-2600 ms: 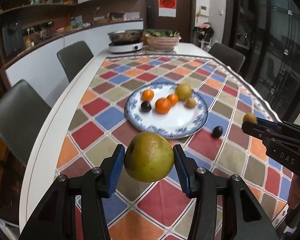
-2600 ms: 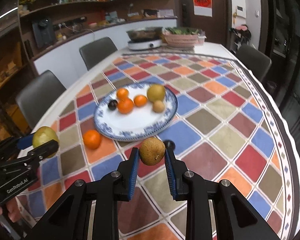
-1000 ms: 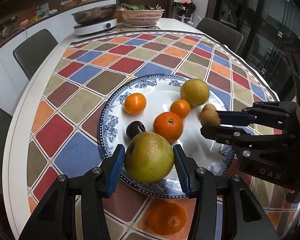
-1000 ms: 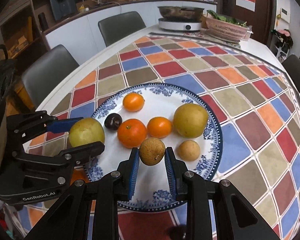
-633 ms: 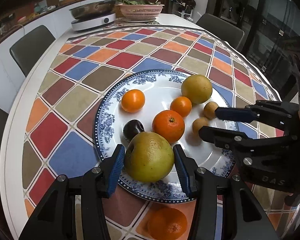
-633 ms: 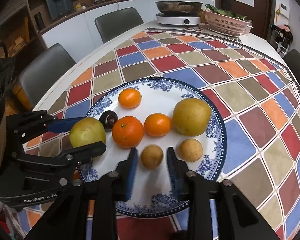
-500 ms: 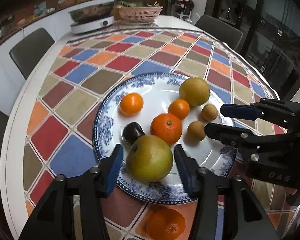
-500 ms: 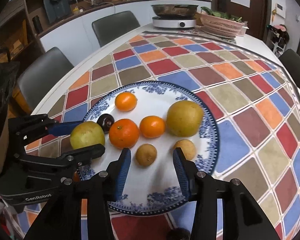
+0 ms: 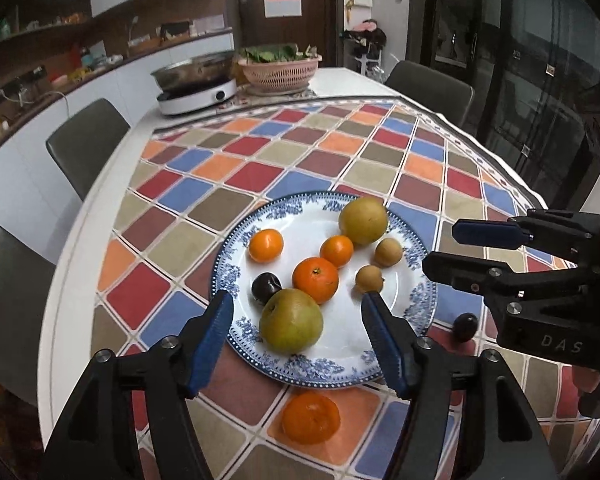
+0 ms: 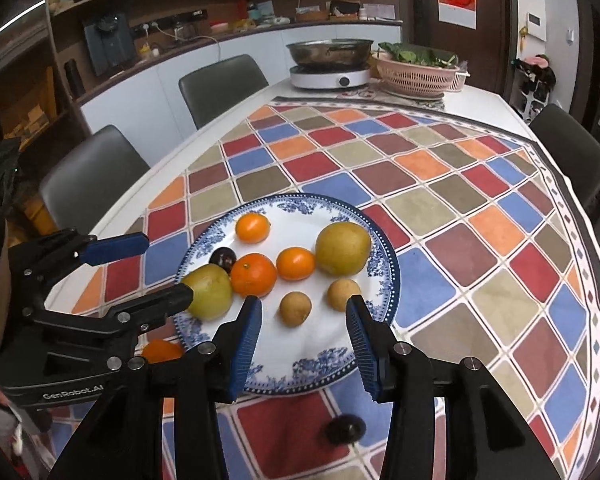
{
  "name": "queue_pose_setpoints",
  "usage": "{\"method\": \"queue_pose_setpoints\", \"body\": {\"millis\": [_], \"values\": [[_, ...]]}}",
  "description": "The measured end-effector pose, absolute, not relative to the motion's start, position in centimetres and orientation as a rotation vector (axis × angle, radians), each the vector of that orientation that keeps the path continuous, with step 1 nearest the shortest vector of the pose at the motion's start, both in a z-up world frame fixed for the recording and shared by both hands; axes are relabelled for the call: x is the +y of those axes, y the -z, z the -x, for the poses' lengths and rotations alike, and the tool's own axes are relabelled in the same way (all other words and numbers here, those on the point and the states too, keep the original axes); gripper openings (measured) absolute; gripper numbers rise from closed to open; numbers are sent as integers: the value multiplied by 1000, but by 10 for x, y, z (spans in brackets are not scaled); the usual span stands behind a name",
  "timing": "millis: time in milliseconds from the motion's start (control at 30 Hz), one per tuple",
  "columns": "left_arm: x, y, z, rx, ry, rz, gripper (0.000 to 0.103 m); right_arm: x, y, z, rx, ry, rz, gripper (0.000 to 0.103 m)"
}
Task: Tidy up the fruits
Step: 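Withdraw both tools toward the last orange and dark plum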
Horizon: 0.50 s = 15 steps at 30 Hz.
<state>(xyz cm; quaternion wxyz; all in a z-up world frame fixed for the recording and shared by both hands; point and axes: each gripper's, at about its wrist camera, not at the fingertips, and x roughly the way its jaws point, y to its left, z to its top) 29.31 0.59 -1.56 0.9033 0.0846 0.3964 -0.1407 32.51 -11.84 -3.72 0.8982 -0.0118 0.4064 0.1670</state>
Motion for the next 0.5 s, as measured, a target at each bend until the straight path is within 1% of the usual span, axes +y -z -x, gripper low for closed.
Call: {"method": "queue_pose_setpoints", "body": {"millis": [100,267,500], "values": [[6,6,-282,801,284,-172,71,-120,29,-315,825,-346,22,45],[4,-7,-265,780,267,-195,71,-122,18,-297,800,-338,21,45],[5,-22,-240,748,243,-208,75,-127,9,-277,782,-324,6,45]]}}
